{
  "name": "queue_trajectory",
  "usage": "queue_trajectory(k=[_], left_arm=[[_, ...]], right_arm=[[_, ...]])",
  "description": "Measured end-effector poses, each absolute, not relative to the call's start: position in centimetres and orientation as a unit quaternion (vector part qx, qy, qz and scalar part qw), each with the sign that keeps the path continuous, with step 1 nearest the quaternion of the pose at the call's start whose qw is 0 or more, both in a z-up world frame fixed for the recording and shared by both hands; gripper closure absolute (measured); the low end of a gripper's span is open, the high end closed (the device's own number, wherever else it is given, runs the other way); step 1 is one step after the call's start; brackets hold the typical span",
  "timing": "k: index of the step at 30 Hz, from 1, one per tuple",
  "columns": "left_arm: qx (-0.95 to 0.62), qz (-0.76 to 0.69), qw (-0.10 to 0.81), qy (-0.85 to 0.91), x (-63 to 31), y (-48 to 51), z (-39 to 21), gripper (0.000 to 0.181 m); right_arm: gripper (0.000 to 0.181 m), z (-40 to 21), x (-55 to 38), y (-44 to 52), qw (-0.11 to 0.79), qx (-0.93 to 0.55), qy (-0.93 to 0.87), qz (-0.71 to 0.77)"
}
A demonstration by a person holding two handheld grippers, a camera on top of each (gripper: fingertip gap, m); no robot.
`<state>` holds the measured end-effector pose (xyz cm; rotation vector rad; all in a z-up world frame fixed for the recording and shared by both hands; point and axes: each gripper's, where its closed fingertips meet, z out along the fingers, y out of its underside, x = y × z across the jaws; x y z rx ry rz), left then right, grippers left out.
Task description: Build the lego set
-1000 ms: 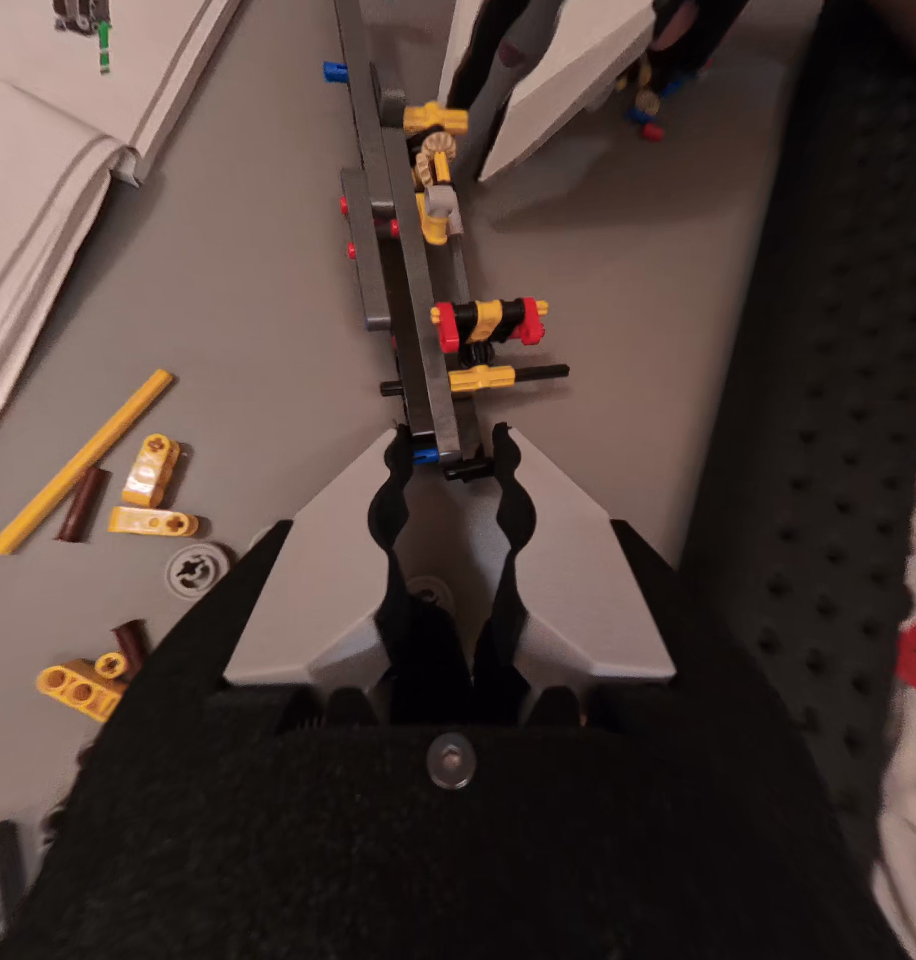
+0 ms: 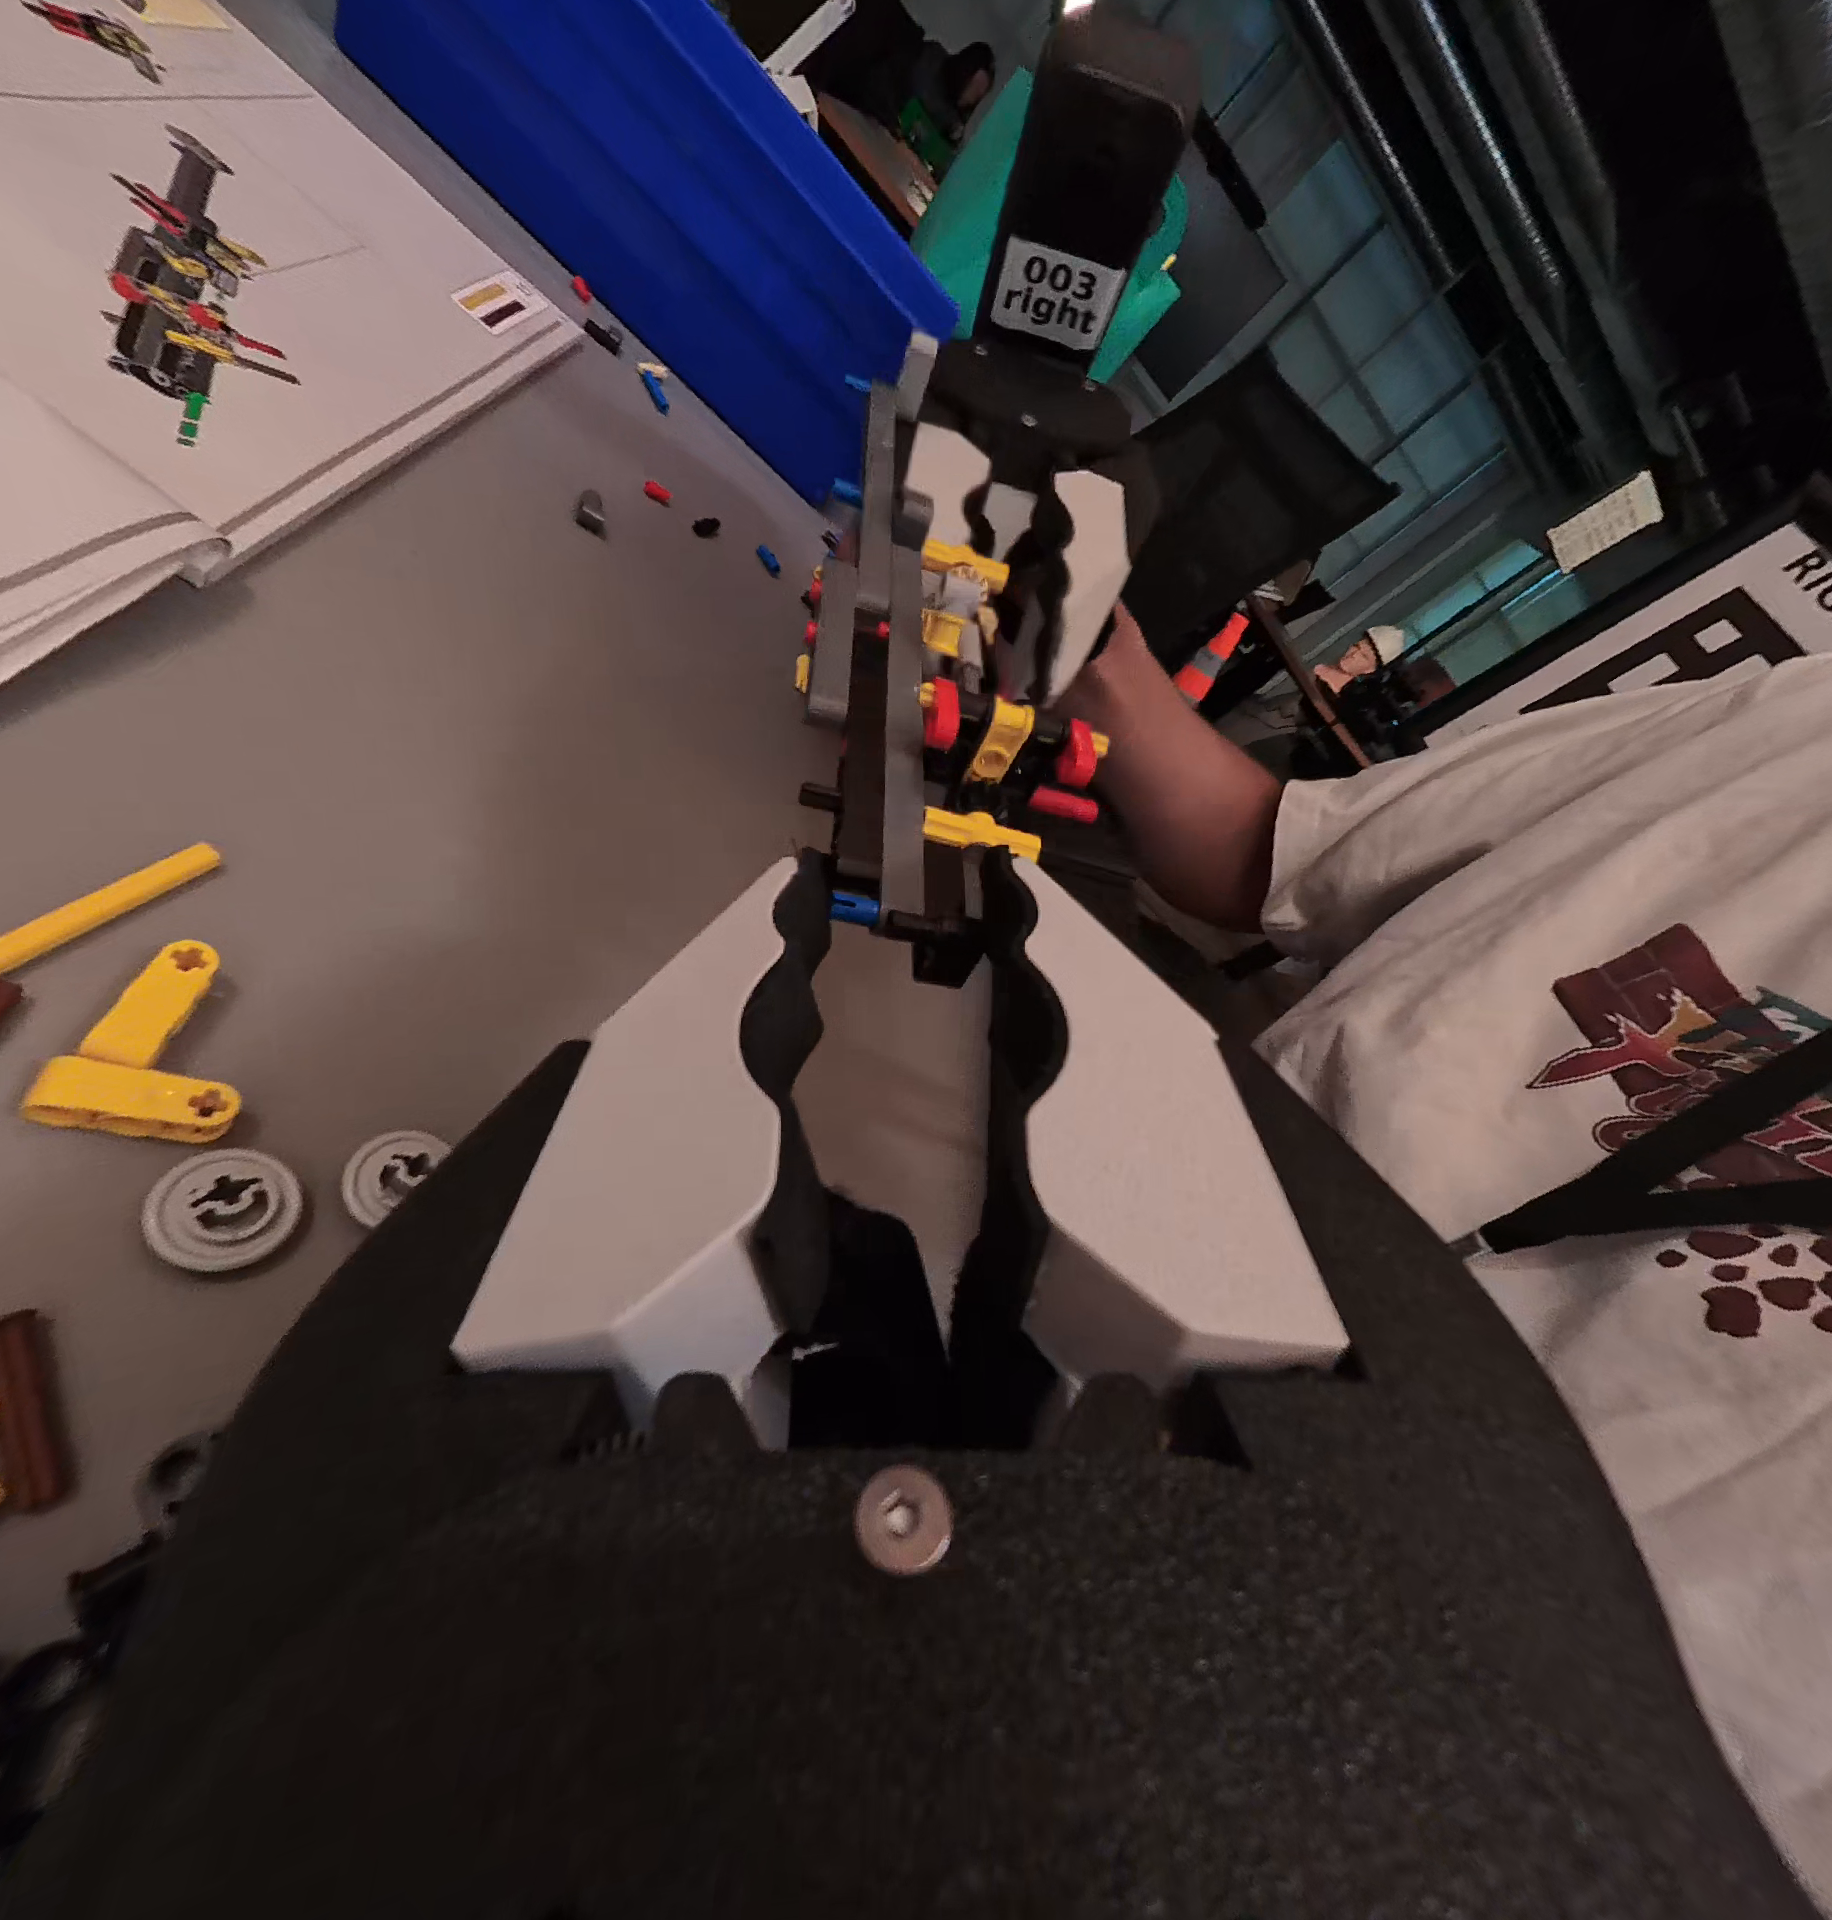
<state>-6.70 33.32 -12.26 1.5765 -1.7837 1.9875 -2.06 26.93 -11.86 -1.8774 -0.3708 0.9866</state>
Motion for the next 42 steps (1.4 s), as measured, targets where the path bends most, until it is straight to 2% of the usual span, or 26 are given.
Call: queue_trajectory(k=[3,5,9,13,18,23,26,32,36,40,42], left_arm=[[0.502,0.627,-0.017,-0.596,-6.8,33.5,-12.2,0.154],[0.483,0.571,-0.097,-0.657,-6.9,33.6,-13.1,0.154],[0.425,0.411,-0.249,-0.767,-6.8,33.5,-15.8,0.154],[0.389,0.291,-0.338,-0.806,-6.2,33.4,-17.1,0.154],[0.437,0.285,-0.317,-0.792,-5.6,33.5,-17.8,0.156],[0.467,0.285,-0.302,-0.781,-5.4,34.0,-18.3,0.156],[0.456,0.284,-0.288,-0.793,-5.8,33.3,-18.9,0.156],[0.481,0.279,-0.252,-0.792,-5.9,33.4,-20.2,0.157],[0.506,0.280,-0.229,-0.783,-5.9,33.6,-20.8,0.156],[0.529,0.295,-0.212,-0.767,-5.7,33.4,-20.8,0.156],[0.533,0.303,-0.203,-0.763,-5.8,33.2,-20.8,0.156]], right_arm=[[0.158,-11.5,-2.8,26.6,0.462,-0.757,-0.143,0.440],[0.168,-12.4,-2.0,27.5,0.437,-0.770,-0.061,0.460],[0.173,-12.7,-1.5,27.7,0.370,-0.717,0.105,0.581],[0.157,-13.1,-0.8,27.1,0.355,-0.726,0.149,0.570],[0.147,-12.4,-0.3,26.7,0.375,-0.709,0.178,0.570],[0.152,-12.9,-1.0,26.5,0.367,-0.691,0.191,0.593],[0.154,-12.6,-0.5,27.0,0.405,-0.693,0.185,0.567],[0.154,-15.5,0.8,27.1,0.417,-0.812,0.106,0.394],[0.151,-18.5,1.0,25.0,0.352,-0.919,-0.016,0.177],[0.140,-20.8,0.4,25.1,0.311,-0.947,0.002,0.077],[0.145,-20.6,0.5,25.7,0.328,-0.944,0.023,0.035]])
